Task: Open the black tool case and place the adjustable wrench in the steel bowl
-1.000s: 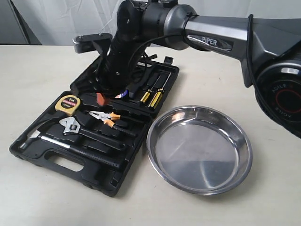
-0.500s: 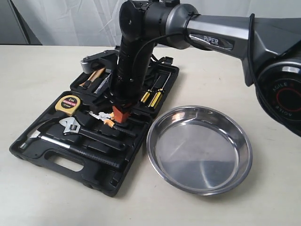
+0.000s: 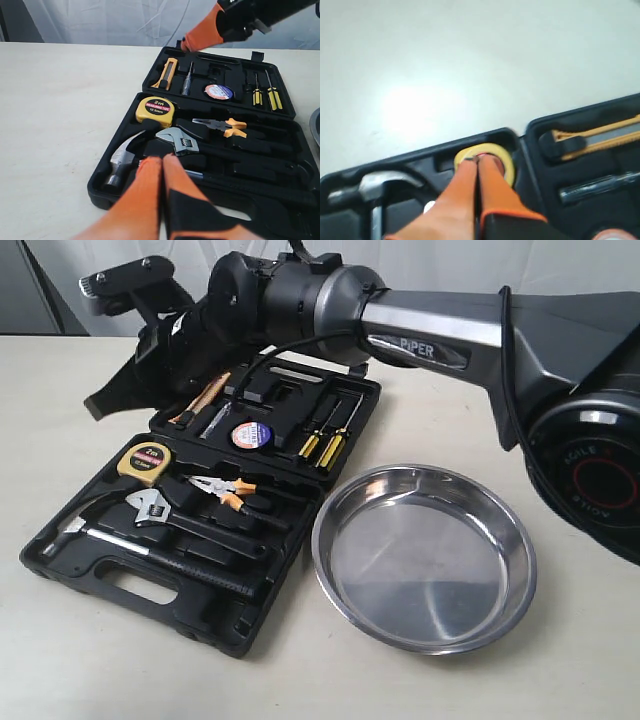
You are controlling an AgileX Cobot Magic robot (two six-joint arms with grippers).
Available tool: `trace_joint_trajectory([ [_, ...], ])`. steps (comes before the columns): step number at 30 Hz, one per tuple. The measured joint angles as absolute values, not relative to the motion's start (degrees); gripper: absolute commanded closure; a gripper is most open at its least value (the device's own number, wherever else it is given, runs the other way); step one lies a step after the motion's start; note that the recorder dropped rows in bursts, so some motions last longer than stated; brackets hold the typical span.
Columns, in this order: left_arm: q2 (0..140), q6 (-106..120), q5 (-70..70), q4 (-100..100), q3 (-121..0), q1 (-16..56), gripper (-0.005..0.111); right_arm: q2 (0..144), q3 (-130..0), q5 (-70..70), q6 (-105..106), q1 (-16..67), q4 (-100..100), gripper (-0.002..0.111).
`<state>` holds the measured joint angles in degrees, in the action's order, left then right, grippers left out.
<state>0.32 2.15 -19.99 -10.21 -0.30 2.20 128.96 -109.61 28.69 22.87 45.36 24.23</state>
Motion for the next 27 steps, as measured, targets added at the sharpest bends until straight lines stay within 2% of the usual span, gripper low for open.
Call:
trace_joint_trajectory([
  [7,0.32,2.15,-19.99,-10.21,-0.30,2.20,0.107,128.96,-109.66,29.03,-4.56,45.36,-8.89,0.109],
  [10,0.32,2.15,-19.99,-10.21,-0.30,2.20,0.107,128.96,-109.66,35.54,-15.67,45.36,-22.97,0.109],
  [13,0.32,2.15,-19.99,-10.21,-0.30,2.20,0.107,128.96,-109.66,44.73,-18.57,45.25,-27.89,0.109],
  [18,0.32,2.15,-19.99,-10.21,-0.30,2.20,0.107,128.96,-109.66,56.46,-11.02,45.12,-21.46,0.109],
  [27,0.32,2.15,-19.99,-10.21,-0.30,2.20,0.107,128.96,-109.66,65.90,12.84,45.12,11.07,0.109],
])
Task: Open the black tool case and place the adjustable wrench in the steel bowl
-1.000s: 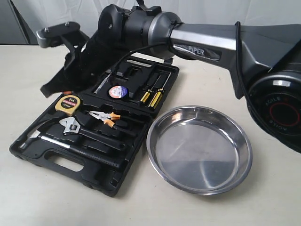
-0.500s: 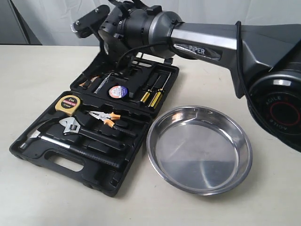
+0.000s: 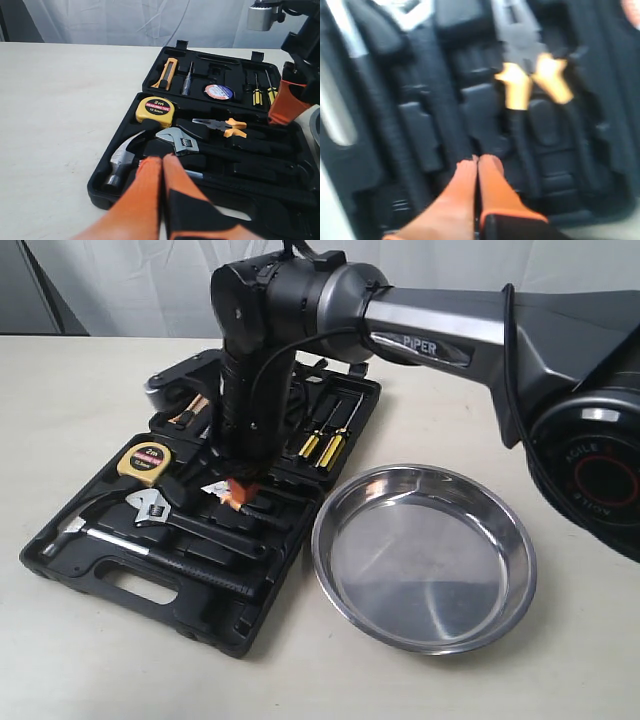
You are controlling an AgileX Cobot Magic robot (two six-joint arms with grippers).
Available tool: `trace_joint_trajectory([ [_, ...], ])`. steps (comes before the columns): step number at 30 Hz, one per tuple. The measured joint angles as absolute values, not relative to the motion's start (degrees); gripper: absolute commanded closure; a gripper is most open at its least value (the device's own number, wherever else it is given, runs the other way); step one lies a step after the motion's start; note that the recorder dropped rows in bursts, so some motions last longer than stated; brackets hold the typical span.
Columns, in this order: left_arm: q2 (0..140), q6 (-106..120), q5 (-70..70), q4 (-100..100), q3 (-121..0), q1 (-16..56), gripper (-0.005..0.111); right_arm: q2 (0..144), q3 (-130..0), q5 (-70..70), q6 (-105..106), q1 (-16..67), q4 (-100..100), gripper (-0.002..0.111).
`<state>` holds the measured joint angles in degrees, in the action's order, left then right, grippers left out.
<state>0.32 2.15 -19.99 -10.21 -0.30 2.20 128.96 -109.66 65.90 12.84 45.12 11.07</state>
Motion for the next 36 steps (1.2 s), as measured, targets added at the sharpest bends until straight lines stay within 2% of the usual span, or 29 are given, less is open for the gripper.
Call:
trace_joint_trajectory([
  [5,0.32,2.15,-19.99,-10.21,-0.30,2.20,0.107,128.96,-109.66,63.06,24.75,45.23,26.76,0.109],
  [14,0.32,2.15,-19.99,-10.21,-0.30,2.20,0.107,128.96,-109.66,42.29,29.21,45.23,34.66,0.109],
  [17,0.32,2.15,-19.99,-10.21,-0.30,2.20,0.107,128.96,-109.66,44.25,28.72,45.02,33.76,0.109],
  [22,0.32,2.15,-19.99,-10.21,-0.30,2.20,0.107,129.83,-109.75,55.43,28.49,45.00,28.05,0.108],
  [25,0.32,2.15,-19.99,-10.21,-0.30,2.20,0.107,131.80,-109.75,59.50,28.35,45.00,25.33,0.091],
  [27,0.32,2.15,-19.99,-10.21,-0.30,2.20,0.107,132.78,-109.75,60.39,28.25,45.00,24.49,0.071],
  [29,0.32,2.15,-19.99,-10.21,-0.30,2.20,0.107,133.68,-109.75,60.65,28.25,45.00,23.97,0.057],
  [31,0.32,2.15,-19.99,-10.21,-0.30,2.20,0.107,134.06,-109.75,60.74,28.25,45.00,23.54,0.053],
  [36,0.32,2.15,-19.99,-10.21,-0.30,2.20,0.107,134.07,-109.75,59.77,28.14,45.00,21.90,0.057],
])
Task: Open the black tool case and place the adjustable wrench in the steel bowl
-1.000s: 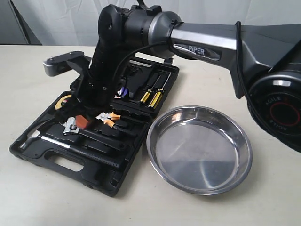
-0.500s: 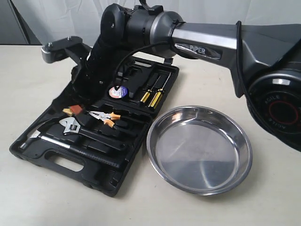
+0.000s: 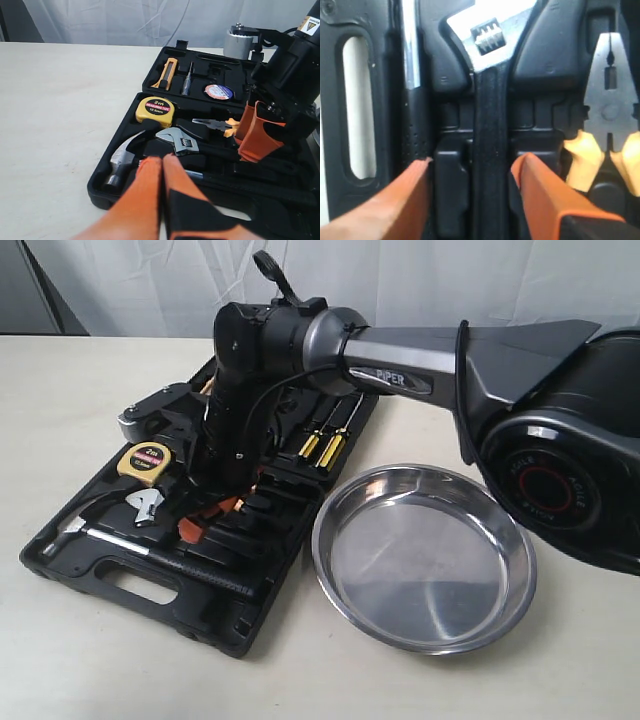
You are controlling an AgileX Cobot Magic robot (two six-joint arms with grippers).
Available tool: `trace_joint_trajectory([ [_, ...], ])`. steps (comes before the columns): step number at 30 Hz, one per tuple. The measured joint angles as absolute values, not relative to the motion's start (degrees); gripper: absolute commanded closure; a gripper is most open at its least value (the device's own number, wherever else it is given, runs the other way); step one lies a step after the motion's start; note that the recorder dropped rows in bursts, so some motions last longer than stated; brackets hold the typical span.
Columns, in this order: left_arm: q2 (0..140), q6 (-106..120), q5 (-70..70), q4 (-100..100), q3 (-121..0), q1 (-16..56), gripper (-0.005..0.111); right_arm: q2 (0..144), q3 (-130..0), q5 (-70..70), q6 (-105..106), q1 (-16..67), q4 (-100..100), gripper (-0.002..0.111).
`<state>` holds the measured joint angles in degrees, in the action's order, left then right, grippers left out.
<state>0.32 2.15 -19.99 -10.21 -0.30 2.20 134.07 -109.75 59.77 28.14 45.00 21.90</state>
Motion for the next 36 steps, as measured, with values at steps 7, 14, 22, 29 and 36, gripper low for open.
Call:
trace_joint_trajectory([
  [7,0.32,2.15,-19.99,-10.21,-0.30,2.20,0.107,134.15,-110.69,56.32,28.14,45.00,21.02,0.057],
  [14,0.32,2.15,-19.99,-10.21,-0.30,2.20,0.107,135.60,-110.83,53.89,28.35,46.15,19.70,0.057],
  [22,0.32,2.15,-19.99,-10.21,-0.30,2.20,0.107,136.23,-110.83,50.59,28.54,48.92,14.14,0.057],
  [29,0.32,2.15,-19.99,-10.21,-0.30,2.20,0.107,138.52,-111.42,50.08,27.49,49.33,11.60,0.088],
  [36,0.32,2.15,-19.99,-10.21,-0.30,2.20,0.107,138.52,-111.46,50.08,27.14,49.56,11.47,0.108],
])
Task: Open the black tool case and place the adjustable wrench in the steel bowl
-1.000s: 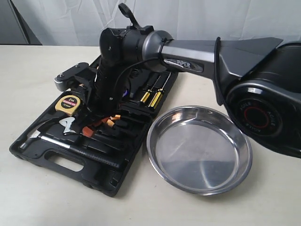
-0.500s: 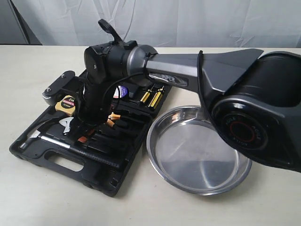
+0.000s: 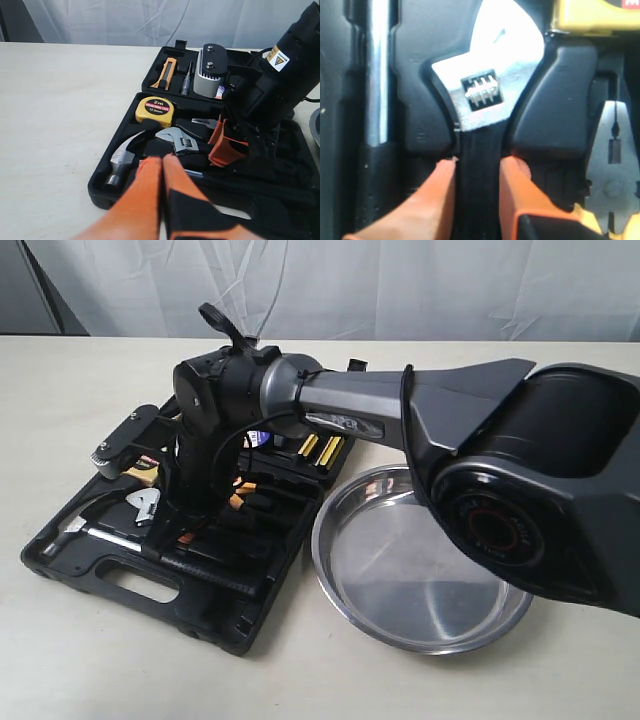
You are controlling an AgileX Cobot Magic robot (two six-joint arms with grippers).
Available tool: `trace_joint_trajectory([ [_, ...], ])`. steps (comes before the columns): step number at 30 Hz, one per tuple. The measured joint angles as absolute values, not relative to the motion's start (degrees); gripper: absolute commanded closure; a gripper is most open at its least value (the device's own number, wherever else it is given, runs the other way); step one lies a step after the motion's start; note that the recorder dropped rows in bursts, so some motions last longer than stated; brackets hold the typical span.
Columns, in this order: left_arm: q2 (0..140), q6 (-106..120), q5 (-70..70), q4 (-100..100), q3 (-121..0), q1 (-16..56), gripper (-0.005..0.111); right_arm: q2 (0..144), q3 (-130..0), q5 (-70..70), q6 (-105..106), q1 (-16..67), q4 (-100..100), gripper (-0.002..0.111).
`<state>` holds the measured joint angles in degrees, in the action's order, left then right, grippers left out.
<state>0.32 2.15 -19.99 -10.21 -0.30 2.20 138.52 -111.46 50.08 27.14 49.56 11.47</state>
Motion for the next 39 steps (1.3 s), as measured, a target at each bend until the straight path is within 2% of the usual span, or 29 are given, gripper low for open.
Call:
trace_joint_trajectory([
  [39,0.32,2.15,-19.99,-10.21,-0.30,2.20,0.107,133.48,-110.77,46.72,25.48,49.56,10.11,0.109],
])
